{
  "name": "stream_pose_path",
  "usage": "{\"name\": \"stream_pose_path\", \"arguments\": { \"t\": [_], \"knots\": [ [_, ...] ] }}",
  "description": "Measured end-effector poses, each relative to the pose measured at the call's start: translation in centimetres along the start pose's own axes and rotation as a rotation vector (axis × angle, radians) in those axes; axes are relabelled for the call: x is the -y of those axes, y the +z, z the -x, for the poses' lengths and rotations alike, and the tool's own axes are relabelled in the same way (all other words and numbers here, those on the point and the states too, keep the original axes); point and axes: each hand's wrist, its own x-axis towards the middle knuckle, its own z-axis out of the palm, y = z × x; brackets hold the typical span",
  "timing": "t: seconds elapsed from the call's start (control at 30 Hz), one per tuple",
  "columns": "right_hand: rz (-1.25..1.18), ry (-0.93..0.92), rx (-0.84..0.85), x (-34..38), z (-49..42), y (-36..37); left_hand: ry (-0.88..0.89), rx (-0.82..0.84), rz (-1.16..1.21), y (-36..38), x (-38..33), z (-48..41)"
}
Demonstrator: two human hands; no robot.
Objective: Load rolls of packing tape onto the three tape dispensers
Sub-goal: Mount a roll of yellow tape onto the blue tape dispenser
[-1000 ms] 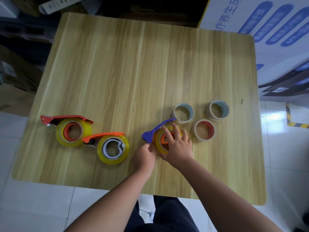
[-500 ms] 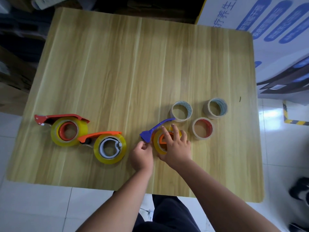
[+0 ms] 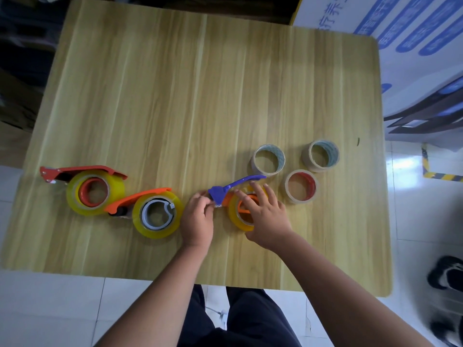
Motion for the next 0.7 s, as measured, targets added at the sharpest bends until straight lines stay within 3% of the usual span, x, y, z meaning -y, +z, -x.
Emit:
{"name": "stream_pose_path", "arguments": {
  "t": [0.3,0.5,0.7],
  "knots": [
    [0.009,-0.021,0.009,-0.5,-0.2,-0.5,0.366,0.090,-0.065,-0.4,2.0,-2.2],
    [0.060,-0.022,0.008,-0.4,-0.1,-0.2,0.331,0.132,-0.246,0.3,2.7,-2.2],
    [0.059,-0.014,0.014,-0.3,-0.2,-0.2,0.276,0.175,-0.246,0.5,2.6,-2.4]
  ]
}}
